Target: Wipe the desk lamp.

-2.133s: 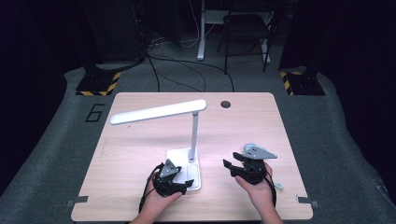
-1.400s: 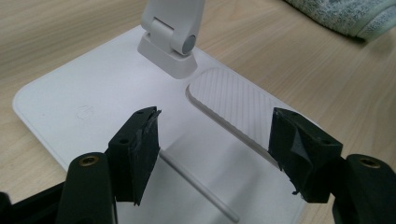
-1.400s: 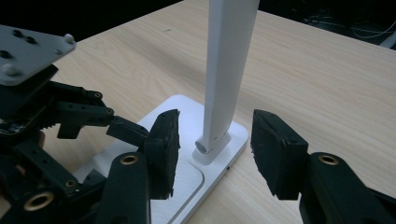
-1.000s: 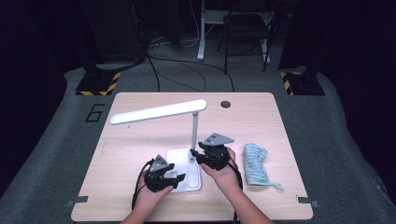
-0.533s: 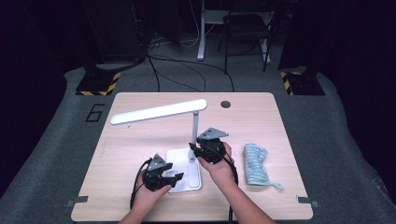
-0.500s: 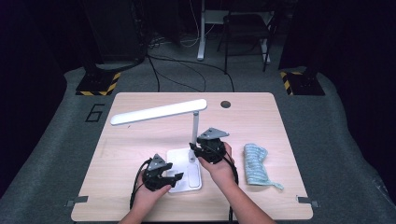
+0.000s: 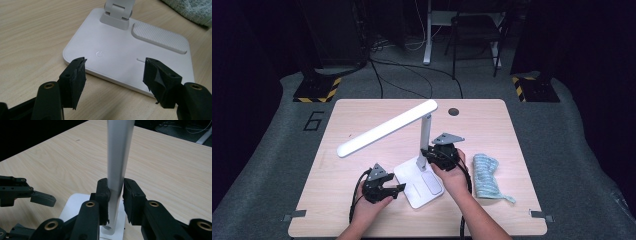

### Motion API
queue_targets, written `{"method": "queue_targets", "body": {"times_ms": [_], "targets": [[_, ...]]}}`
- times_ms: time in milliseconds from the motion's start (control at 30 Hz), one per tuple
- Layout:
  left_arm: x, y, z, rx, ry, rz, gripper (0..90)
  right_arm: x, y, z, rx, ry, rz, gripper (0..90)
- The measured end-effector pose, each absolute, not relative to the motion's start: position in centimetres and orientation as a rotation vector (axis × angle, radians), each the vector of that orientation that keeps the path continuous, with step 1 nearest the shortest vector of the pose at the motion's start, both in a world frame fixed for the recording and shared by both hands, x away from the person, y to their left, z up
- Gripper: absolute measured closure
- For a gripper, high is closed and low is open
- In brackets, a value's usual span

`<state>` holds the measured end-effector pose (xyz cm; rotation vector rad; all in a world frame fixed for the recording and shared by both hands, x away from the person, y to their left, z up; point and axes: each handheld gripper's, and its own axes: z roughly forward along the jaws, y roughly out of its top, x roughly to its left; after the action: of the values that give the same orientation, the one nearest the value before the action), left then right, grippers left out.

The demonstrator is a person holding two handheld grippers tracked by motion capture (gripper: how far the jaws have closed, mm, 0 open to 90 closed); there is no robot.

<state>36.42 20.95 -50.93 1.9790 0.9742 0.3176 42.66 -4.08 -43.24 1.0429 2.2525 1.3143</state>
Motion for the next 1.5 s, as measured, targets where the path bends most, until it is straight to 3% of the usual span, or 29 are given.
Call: {"method": "queue_targets", "body": {"times_ms": [400,467,767,1167,1500], "targets": [[37.0,21.6,-51.1,2.010,0.989,0.344,32.4,43.5,-2.7,-43.4,1.004,2.313,1.380,75.8],[37.0,21.6,-51.2,1.984,1.005,0.356,31.1,43.4,-2.5,-43.3,0.976,2.304,1.356,72.4],[37.7,22.2,-51.3,1.990,0.994,0.356,30.1,40.4,-4.6,-44.5,1.003,2.249,1.286,62.9],[38.5,21.8,-52.0,2.001,0.989,0.355,26.4,35.6,-8.5,-48.5,1.080,2.285,1.234,62.2],[39.0,21.9,-52.2,2.003,0.982,0.354,26.0,35.1,-8.4,-51.0,1.155,2.305,1.234,60.1]]}}
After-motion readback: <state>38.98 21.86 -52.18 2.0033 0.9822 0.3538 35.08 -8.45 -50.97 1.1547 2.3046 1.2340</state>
